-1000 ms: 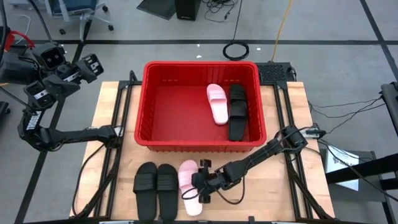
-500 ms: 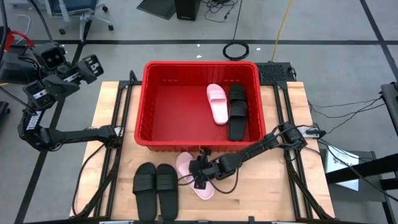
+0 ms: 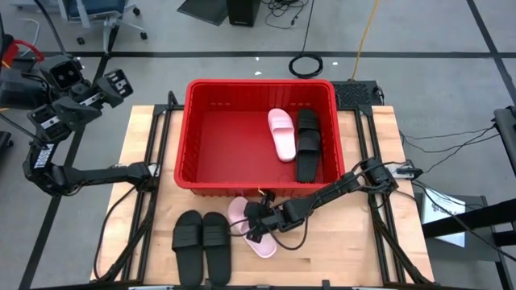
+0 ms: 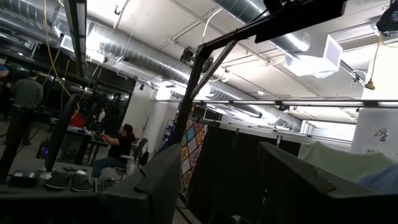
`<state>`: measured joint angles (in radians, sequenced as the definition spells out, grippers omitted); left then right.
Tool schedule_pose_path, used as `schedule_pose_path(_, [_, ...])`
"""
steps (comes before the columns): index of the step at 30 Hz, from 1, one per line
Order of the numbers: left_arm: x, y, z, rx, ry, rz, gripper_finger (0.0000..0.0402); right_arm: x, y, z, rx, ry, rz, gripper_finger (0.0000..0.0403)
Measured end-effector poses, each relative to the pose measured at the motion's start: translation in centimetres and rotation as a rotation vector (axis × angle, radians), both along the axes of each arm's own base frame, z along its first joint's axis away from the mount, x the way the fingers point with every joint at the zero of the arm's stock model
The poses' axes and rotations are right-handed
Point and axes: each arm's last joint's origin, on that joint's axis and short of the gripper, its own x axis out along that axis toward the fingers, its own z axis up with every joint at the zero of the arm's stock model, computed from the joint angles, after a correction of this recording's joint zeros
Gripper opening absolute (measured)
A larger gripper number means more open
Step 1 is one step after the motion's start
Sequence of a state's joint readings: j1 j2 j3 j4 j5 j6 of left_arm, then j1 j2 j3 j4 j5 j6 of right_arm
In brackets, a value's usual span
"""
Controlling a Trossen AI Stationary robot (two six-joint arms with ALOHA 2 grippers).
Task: Pick and place slides into bin
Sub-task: Put the pink slide into the red container
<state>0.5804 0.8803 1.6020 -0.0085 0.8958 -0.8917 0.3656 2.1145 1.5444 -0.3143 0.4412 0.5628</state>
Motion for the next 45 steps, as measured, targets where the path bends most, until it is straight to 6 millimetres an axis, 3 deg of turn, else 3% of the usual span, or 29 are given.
schedule_pose_path(4, [-0.1,0.0,0.1,0.008,-0.013,0.004,0.0214,-0.1,0.1,0.5,0.068,-0.005,-0.006,0.0007])
schedule_pose_path(8, [0.0,0.0,0.1,0.008,-0.016,0.008,0.0214,-0.6,0.2,2.4,0.140,-0.005,0.066,0.0006])
schedule_pose_path(15, [0.0,0.0,0.1,0.008,-0.028,0.029,0.0214,-2.4,-0.2,7.9,0.264,-0.033,0.233,0.0005])
schedule_pose_path(21, [0.0,0.1,0.2,-0.004,-0.048,0.066,0.0214,-3.9,-1.3,13.4,0.424,-0.164,0.356,0.0004])
schedule_pose_path(28, [0.0,0.2,0.2,-0.009,-0.059,0.088,0.0214,-5.4,-2.7,19.8,0.466,-0.483,0.436,0.0004])
schedule_pose_path(34, [0.0,0.3,0.3,-0.027,-0.076,0.123,0.0214,-5.8,-4.3,25.3,0.421,-0.950,0.501,0.0004])
schedule_pose_path(40, [0.1,0.4,0.3,0.001,-0.086,0.143,0.0214,-7.1,-6.4,29.8,0.186,-1.469,0.526,0.0004])
schedule_pose_path(45, [0.2,0.5,0.2,0.017,-0.090,0.152,0.0214,-7.7,-8.4,31.0,-0.124,-1.615,0.312,0.0004])
